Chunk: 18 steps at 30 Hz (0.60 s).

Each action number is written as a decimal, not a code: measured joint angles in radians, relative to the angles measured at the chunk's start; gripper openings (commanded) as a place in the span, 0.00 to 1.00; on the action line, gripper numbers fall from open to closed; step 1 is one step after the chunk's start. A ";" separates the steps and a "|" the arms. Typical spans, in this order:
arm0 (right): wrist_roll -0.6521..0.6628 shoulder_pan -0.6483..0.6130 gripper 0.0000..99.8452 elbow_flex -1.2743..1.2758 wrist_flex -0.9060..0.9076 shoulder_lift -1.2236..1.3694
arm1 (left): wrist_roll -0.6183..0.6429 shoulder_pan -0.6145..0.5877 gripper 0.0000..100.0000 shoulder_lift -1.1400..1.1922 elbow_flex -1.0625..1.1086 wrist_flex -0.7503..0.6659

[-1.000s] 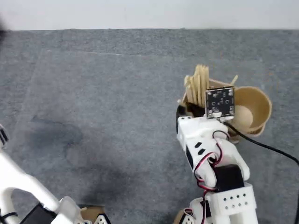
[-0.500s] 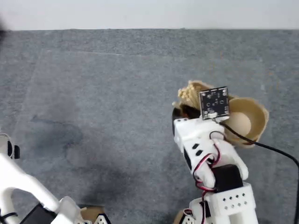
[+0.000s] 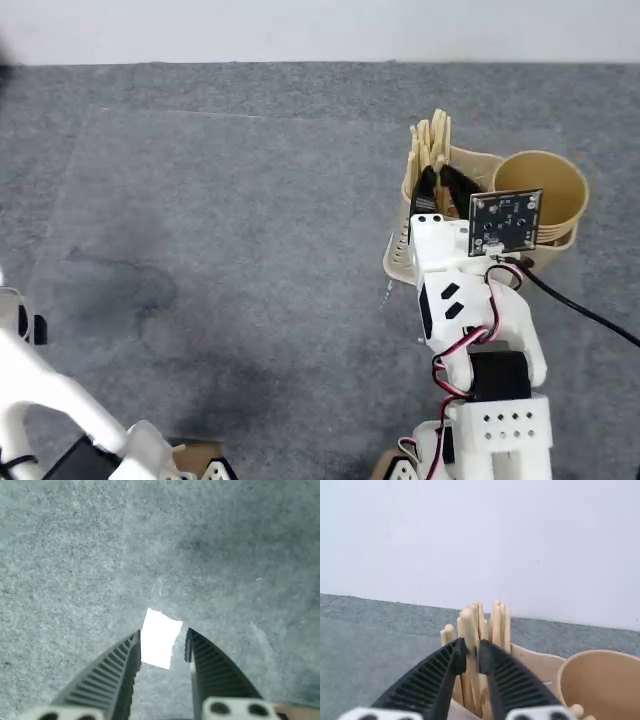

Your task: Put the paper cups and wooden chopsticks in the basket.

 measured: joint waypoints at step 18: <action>0.000 -0.075 0.08 -0.061 0.269 -0.284 | -0.388 -0.003 0.14 0.000 -0.215 0.258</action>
